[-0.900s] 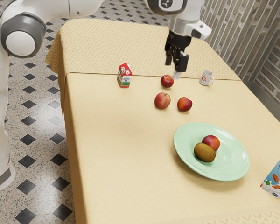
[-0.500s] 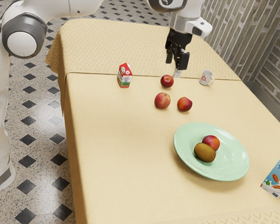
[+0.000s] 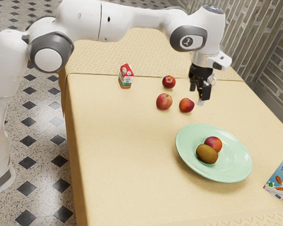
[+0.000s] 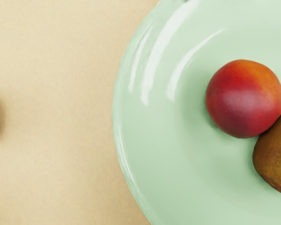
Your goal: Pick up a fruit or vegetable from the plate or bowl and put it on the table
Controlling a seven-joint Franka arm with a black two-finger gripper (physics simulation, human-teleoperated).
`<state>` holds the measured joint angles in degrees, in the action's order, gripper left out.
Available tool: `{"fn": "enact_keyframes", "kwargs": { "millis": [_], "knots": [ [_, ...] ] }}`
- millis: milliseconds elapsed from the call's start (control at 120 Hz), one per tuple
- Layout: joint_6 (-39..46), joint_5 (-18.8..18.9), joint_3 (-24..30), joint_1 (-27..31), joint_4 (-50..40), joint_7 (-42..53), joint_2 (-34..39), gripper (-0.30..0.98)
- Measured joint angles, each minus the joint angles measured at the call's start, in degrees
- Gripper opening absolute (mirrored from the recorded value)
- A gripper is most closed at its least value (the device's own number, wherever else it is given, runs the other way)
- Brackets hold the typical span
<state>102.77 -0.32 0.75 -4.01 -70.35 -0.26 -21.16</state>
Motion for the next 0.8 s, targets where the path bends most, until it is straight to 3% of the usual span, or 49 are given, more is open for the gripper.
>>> {"fn": "enact_keyframes", "kwargs": {
  "millis": [408, 800],
  "knots": [
    [7.3, 0.0, 2.0, -2.2, 5.3, 0.1, -8.2, 0.69],
    [10.0, -0.8, 1.6, -2.6, 7.1, -2.9, -11.1, 0.69]
  ]
}}
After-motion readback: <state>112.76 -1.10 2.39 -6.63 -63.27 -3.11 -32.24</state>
